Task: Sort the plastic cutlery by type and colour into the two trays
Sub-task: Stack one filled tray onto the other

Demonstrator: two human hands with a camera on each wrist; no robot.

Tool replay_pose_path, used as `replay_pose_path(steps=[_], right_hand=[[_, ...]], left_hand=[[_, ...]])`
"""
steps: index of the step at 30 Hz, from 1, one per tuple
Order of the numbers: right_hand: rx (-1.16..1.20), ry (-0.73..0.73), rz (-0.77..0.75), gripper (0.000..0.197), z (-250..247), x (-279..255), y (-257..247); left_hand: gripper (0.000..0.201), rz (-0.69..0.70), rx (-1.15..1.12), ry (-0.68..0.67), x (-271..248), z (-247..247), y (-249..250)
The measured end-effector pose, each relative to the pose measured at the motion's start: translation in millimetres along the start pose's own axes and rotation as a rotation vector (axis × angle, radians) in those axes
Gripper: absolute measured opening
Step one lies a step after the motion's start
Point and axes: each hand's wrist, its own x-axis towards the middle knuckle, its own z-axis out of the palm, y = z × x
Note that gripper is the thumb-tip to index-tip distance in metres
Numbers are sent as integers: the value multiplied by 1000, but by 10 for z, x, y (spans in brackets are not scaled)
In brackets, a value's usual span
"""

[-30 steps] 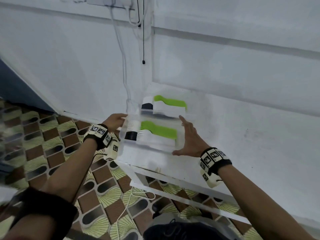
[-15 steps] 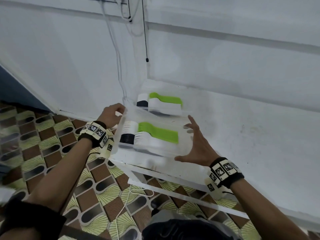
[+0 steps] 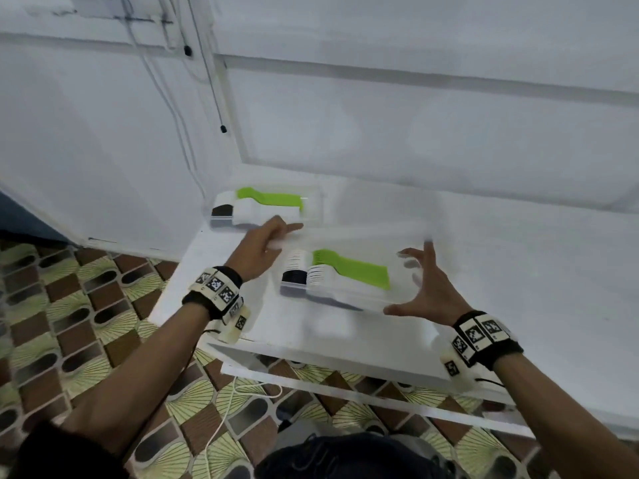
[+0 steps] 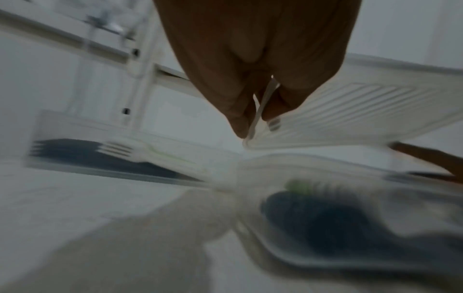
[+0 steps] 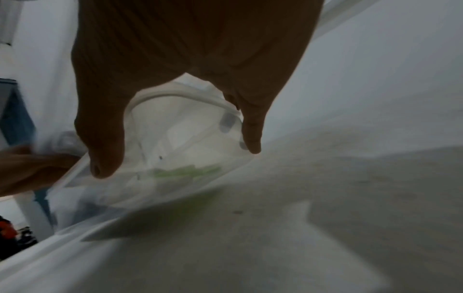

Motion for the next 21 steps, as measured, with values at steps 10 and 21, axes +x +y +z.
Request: replay_pose_path(steps=[10, 21], right_hand=[[122, -152, 153, 155, -1227, -265, 901], [-63, -394, 196, 101, -1798, -383, 987]], left_hand=[[98, 57, 602, -502, 360, 1407, 636], [93, -184, 830, -413, 189, 1623, 781]])
